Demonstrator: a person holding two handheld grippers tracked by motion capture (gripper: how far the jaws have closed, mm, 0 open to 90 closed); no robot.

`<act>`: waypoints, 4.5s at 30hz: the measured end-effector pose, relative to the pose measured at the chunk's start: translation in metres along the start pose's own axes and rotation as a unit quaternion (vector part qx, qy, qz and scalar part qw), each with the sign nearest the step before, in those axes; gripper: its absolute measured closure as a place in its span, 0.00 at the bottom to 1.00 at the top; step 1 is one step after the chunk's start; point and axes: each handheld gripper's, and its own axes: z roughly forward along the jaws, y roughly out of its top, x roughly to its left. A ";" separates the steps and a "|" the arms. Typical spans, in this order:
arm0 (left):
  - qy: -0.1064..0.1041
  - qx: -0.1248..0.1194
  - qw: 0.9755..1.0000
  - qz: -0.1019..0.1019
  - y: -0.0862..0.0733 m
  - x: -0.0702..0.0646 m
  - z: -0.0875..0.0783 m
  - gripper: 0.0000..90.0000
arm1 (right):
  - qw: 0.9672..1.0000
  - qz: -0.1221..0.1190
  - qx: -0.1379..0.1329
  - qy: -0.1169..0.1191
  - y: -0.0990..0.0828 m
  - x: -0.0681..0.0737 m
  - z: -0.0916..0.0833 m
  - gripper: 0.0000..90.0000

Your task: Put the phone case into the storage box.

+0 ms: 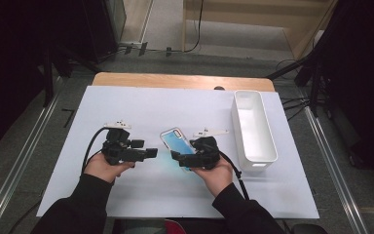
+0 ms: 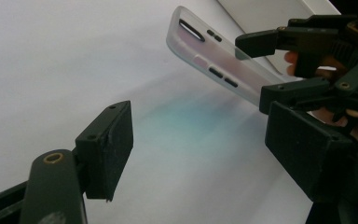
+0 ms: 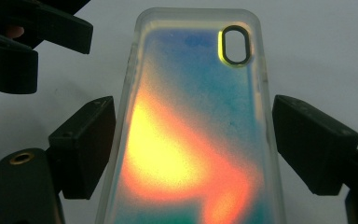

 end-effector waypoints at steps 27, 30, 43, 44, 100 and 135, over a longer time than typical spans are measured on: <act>0.008 -0.010 0.999 -0.040 0.030 0.006 0.006 0.26 | 0.999 0.022 -0.043 -0.025 -0.009 0.012 0.024 0.17; 0.010 -0.012 0.999 -0.040 0.033 0.007 0.006 0.26 | 0.998 0.023 -0.047 -0.024 -0.011 0.014 0.028 0.17; 0.030 -0.014 0.998 -0.046 0.039 0.011 0.011 0.26 | 0.995 0.044 -0.083 -0.022 -0.016 0.023 0.042 0.17; 0.035 -0.015 0.998 -0.047 0.039 0.010 0.012 0.26 | 0.995 0.048 -0.086 -0.022 -0.016 0.023 0.042 0.17; 0.044 -0.039 0.988 -0.143 0.040 0.023 0.033 0.62 | 0.981 0.116 -0.157 0.013 -0.022 0.035 0.048 0.17; -0.019 -0.083 0.977 -0.195 0.035 0.023 0.027 0.88 | 0.983 0.075 -0.165 0.006 -0.025 0.035 0.052 0.16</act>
